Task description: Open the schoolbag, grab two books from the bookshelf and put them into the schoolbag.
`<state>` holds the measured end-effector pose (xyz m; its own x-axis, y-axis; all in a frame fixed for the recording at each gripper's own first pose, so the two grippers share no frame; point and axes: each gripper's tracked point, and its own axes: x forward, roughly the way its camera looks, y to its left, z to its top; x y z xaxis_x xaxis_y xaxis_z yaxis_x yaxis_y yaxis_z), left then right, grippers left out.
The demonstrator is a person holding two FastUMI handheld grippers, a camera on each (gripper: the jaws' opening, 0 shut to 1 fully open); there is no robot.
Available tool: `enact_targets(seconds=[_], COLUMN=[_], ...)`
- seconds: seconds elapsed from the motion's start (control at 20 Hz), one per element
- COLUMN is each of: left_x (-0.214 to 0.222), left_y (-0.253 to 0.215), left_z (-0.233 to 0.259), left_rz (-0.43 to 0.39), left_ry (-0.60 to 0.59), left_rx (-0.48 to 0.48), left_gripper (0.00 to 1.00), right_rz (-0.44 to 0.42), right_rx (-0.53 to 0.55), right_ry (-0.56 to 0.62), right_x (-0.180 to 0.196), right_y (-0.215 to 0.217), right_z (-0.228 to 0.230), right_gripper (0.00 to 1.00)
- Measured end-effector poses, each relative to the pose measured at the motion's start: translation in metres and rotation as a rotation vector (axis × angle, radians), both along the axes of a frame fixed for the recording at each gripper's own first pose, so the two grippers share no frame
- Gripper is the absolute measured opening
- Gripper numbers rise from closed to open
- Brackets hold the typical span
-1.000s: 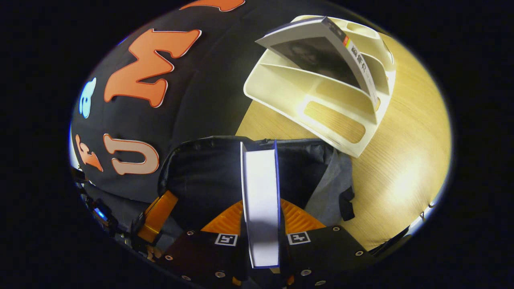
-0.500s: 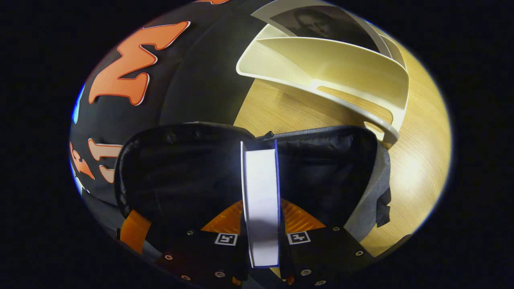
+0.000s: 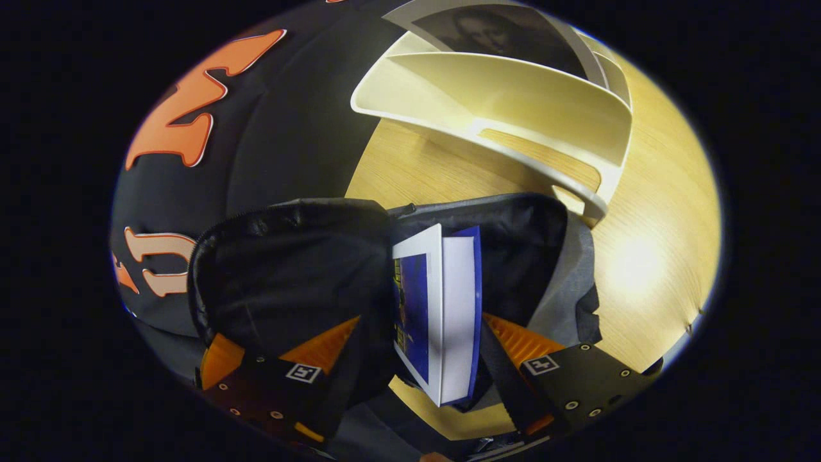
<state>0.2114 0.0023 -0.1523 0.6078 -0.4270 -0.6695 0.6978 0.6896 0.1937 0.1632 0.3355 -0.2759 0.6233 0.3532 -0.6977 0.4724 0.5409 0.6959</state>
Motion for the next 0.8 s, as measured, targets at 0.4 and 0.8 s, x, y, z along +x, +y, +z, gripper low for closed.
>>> enact_targets(seconds=[0.4,0.8], left_x=[-0.004,-0.01], left_y=[0.012,0.019], left_z=[-0.004,-0.004], left_rz=[0.018,0.043], left_ry=[0.011,0.02], left_rx=[-0.037,-0.059], left_gripper=[0.01,0.01], right_rz=[0.066,0.147], right_rx=[0.0,-0.237], right_ry=[-0.074,-0.165], right_x=[-0.022,-0.088], right_y=[-0.026,-0.12], right_z=[0.064,0.107], right_gripper=[0.98,0.98])
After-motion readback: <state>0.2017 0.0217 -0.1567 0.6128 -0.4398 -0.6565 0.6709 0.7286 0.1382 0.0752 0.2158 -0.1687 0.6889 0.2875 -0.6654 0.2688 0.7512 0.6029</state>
